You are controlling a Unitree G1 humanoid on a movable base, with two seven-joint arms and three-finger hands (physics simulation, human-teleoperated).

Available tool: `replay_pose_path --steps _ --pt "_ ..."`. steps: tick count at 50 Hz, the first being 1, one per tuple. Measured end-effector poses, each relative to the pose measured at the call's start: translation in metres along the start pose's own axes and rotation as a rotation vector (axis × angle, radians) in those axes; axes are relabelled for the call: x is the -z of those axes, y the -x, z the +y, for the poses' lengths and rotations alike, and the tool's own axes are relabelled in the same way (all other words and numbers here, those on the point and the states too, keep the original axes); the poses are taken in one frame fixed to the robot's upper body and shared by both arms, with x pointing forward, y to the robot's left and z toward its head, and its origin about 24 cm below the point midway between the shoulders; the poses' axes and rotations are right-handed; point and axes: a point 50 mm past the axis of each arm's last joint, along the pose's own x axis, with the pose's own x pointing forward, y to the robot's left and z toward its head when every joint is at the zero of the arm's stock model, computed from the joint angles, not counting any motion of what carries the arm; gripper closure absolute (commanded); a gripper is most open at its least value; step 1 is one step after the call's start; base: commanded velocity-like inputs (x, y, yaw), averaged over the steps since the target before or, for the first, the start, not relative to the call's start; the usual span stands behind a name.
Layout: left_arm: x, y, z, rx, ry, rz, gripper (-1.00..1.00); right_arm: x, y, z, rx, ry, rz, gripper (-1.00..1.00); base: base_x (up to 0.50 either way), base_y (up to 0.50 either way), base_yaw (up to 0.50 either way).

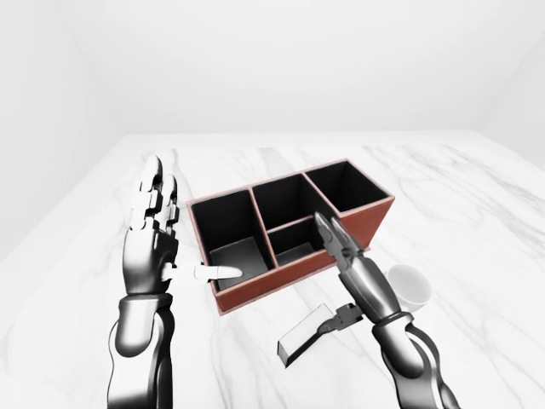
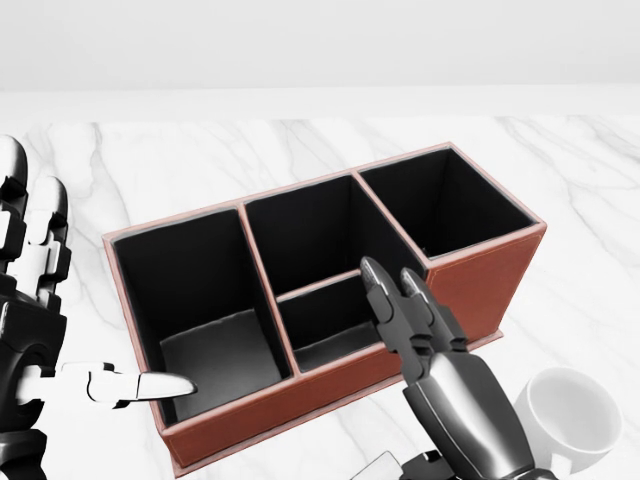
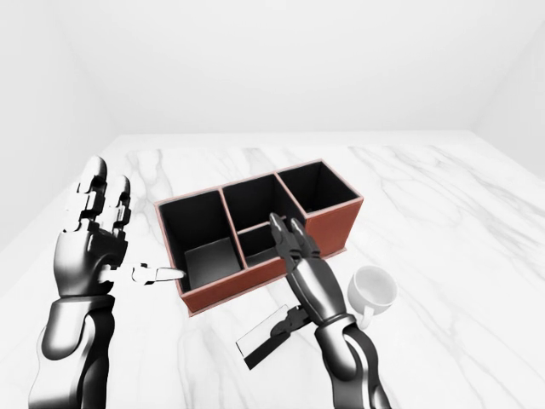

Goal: Pick up the book and place it in the front compartment of the caddy.

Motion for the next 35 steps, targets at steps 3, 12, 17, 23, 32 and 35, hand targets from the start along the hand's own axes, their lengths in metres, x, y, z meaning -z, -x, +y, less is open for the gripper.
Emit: replay_pose_path --steps 3,12,17,23,32,35 --pt "0.0 0.0 0.0 0.0 0.0 0.0 -1.0 0.002 0.0 0.002 -0.004 0.001 0.007 -1.0 0.0 0.0 0.0" --pt "0.0 0.0 0.0 0.001 0.0 -0.001 -1.0 0.006 -0.001 0.008 -0.018 0.003 0.027 -1.0 0.0 0.0 0.0" --pt "0.0 0.0 0.0 0.001 0.0 -0.002 -1.0 0.008 -0.001 0.011 -0.025 0.003 0.037 -1.0 0.0 0.0 0.0" --pt "-0.001 0.0 0.0 0.001 -0.001 -0.004 -1.0 0.01 -0.001 0.014 -0.034 0.002 0.046 -1.0 0.0 0.0 0.0" --pt "-0.001 0.0 0.0 0.001 0.0 -0.005 -1.0 0.013 -0.001 0.019 -0.047 0.001 0.055 -1.0 0.0 0.0 0.0" --pt "-0.001 0.0 -0.001 0.002 0.0 -0.005 -1.0 0.013 -0.001 0.02 -0.051 0.002 0.058 -1.0 0.0 0.0 0.0"
